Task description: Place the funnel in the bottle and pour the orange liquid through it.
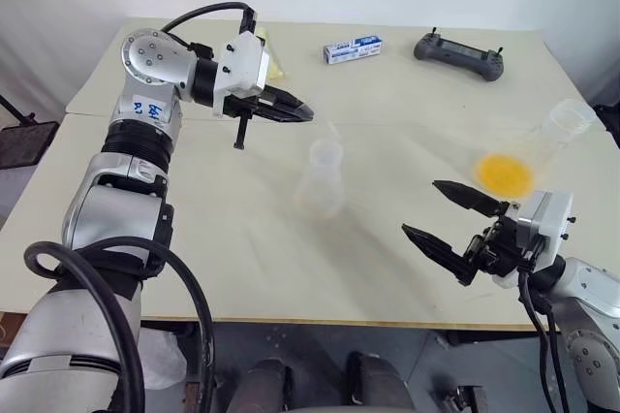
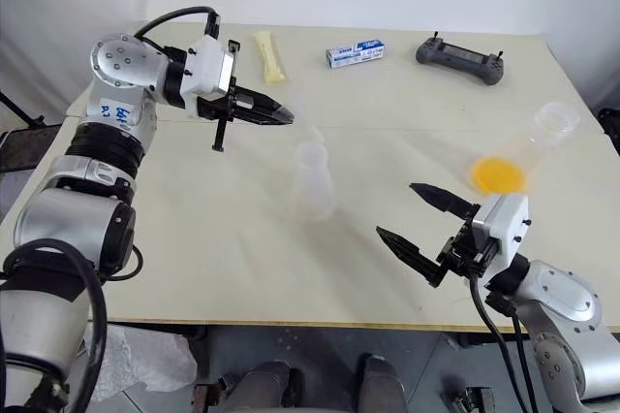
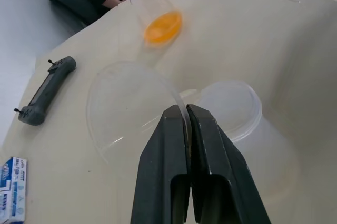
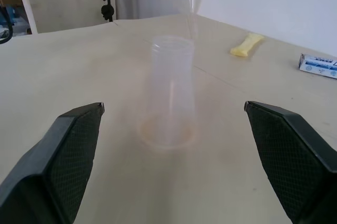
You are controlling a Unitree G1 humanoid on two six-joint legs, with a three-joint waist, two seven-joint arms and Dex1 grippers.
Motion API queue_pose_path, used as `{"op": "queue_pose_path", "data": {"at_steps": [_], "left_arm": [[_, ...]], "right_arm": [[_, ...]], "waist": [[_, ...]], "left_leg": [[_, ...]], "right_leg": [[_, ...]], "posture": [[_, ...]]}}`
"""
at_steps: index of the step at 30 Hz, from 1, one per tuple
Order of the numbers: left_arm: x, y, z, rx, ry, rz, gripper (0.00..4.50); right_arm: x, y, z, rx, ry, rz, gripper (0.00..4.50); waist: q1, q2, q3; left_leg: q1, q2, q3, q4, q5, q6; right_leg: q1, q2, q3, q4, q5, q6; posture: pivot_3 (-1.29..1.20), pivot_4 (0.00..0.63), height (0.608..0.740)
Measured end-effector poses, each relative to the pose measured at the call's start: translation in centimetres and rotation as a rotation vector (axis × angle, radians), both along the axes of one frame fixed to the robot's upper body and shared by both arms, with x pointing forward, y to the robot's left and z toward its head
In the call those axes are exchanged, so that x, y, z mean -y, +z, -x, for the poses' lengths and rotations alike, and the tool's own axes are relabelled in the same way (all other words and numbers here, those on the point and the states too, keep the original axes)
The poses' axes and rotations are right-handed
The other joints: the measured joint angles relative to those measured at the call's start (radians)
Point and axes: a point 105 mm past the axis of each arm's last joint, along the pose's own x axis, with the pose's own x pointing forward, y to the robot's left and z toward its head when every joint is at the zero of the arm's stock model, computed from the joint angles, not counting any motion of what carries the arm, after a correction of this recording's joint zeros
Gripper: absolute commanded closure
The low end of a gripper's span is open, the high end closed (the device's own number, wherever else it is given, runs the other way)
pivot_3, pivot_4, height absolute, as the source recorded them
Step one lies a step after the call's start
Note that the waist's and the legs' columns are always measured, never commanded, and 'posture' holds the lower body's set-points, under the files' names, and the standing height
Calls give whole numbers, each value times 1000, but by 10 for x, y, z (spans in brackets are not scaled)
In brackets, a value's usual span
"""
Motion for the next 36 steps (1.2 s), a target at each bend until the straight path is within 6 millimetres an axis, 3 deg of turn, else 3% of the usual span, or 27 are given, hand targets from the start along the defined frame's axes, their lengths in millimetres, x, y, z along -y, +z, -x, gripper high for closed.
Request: {"op": "queue_pose_path", "data": {"at_steps": [12, 36], "left_arm": [[9, 3, 6, 59, -50, -82, 4475], [-2, 4, 8, 88, -35, -164, 4475]], "right_arm": [[2, -2, 0, 3, -22, 9, 0], [5, -3, -3, 17, -39, 22, 0]], "waist": [[-1, 0, 0], [-1, 0, 0]], "left_leg": [[0, 0, 0, 0, 0, 0], [-1, 0, -1, 1, 0, 0]], "right_leg": [[0, 0, 0, 0, 0, 0], [0, 0, 0, 0, 0, 0]], "posture": [[0, 150, 740], [0, 150, 740]]}}
